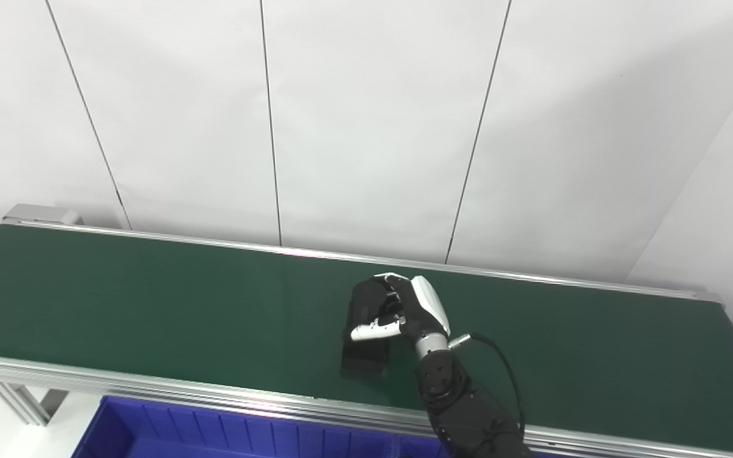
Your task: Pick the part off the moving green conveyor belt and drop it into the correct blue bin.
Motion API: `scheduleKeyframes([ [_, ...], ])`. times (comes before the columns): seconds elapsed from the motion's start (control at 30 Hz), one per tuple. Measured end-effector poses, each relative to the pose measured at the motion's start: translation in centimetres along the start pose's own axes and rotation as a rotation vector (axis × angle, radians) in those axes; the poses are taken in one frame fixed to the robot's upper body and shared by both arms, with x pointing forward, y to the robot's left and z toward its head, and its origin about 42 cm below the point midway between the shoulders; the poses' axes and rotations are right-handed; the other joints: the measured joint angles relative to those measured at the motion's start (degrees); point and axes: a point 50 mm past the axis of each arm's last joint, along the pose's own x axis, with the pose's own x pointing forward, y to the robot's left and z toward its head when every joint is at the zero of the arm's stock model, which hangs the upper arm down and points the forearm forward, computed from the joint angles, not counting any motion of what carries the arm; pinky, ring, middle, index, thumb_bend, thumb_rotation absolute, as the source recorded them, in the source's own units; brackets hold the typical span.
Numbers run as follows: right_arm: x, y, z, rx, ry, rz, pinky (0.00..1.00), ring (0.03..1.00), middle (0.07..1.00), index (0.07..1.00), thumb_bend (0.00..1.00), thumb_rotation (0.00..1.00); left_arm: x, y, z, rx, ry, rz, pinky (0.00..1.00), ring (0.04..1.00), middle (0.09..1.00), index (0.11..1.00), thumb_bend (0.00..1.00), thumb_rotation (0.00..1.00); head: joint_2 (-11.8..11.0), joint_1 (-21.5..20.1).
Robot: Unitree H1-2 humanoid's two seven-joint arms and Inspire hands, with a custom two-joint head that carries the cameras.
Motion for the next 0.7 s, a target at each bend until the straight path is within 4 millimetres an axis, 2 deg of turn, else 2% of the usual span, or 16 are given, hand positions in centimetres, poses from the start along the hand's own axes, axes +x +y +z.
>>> scheduleKeyframes([
  [0.1, -0.1, 0.2, -0.1, 0.018, 0.010, -0.028, 0.46, 0.440, 0.519, 0.492, 0.51, 0.00, 0.0, 0.0, 0.0, 0.001, 0.002, 0.000, 0.83, 0.956, 0.994, 0.967, 0.96, 0.35, -0.09, -0.44],
  [0.3, -0.3, 0.4, -0.3, 0.046, 0.029, -0.063, 0.48, 0.443, 0.526, 0.485, 0.51, 0.00, 0.0, 0.3, -0.1, 0.019, 0.007, 0.001, 0.84, 0.954, 0.992, 0.965, 0.96, 0.36, 0.44, -1.58],
  [0.53, -0.3, 0.2, -0.4, 0.065, 0.037, -0.084, 0.51, 0.461, 0.522, 0.472, 0.52, 0.00, -0.1, 1.8, -0.5, 0.020, 0.010, 0.020, 0.88, 0.979, 1.000, 0.987, 0.97, 0.36, 1.14, -4.30],
  [0.7, -0.9, 0.1, -0.7, 0.118, -0.007, -0.107, 0.49, 0.457, 0.518, 0.479, 0.52, 0.00, 0.2, 3.2, -1.2, 0.004, 0.018, 0.045, 0.90, 0.989, 1.000, 0.994, 0.97, 0.35, 2.28, -5.89],
])
